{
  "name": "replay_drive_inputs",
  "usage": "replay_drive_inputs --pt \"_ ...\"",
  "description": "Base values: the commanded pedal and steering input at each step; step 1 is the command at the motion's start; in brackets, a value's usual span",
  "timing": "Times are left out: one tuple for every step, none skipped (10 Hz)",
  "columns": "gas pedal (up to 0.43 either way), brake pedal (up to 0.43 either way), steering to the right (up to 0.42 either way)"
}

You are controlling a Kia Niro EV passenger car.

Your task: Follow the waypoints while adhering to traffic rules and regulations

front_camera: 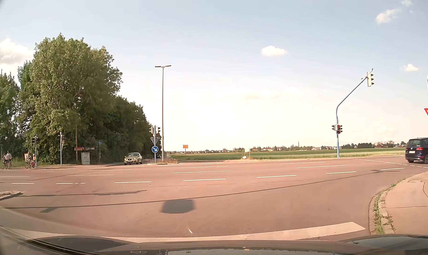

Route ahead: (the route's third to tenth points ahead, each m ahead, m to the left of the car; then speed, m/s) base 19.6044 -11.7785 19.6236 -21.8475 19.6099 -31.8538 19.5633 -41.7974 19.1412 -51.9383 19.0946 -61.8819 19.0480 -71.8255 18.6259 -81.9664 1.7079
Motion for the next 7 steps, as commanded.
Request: replay_drive_inputs --pt "0.000 0.220 0.089" --pt "0.000 0.220 0.090" --pt "0.000 0.220 0.090" --pt "0.000 0.220 0.090" --pt "0.000 0.220 0.090" --pt "0.000 0.220 0.090" --pt "0.000 0.201 0.090"
